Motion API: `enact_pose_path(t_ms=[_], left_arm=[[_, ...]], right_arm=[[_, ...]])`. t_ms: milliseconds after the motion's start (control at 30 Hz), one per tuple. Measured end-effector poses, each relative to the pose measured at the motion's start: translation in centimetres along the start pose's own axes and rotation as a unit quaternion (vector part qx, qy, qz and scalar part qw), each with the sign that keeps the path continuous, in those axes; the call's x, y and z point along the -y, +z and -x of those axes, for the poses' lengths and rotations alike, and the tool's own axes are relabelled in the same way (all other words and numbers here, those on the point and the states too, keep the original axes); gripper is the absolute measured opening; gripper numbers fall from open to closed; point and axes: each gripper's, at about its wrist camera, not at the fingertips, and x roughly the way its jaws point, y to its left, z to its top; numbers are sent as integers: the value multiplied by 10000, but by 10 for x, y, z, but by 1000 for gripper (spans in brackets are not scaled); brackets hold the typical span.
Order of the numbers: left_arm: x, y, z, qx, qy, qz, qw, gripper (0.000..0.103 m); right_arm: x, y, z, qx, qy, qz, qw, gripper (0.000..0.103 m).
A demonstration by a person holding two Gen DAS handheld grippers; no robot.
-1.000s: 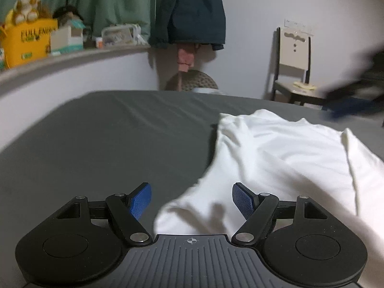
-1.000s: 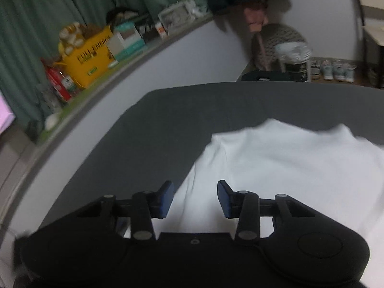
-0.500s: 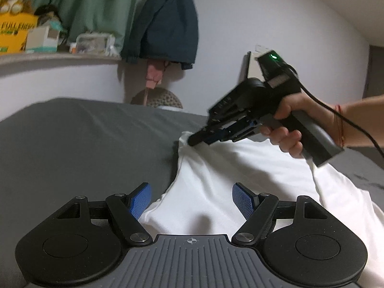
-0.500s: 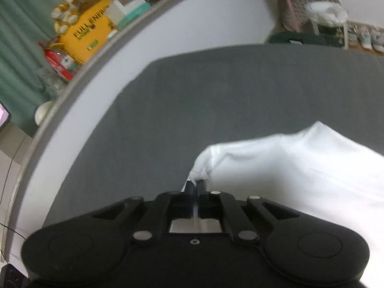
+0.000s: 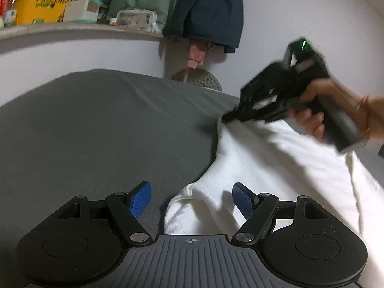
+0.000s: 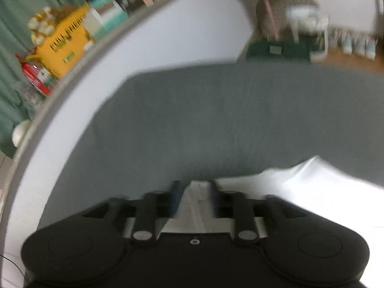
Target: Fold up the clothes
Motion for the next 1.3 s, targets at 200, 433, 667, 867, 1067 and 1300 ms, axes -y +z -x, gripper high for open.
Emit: enact_pose_path(t_ms=[200,433,667,867,1067,1300], left_arm=[[2,7,16,592,293,-71,9978,75],[24,13,31,484,-1585,136,9861,75],[89,-28,18,-567,-867,-1818,9779,85],[100,-11,48,-204,-1650,-1525,9742,85],[127,-24,57,-681,-2951,-1845,9350,85],[119,-29,42,-1067,-2937,-1430,9391,85]], right_arm=[[4,-50,102,209,261,-263,9991,47],[6,-212,191,-72,200,-667,9975,47],[18,-312,233,102,-625,-1556,9858,40],[6,-334,254,-186,-1138,-860,9896,46],[11,-334,246,-964,-1145,-1022,9834,34],[14,-335,268,-538,58,-1885,9806,5]])
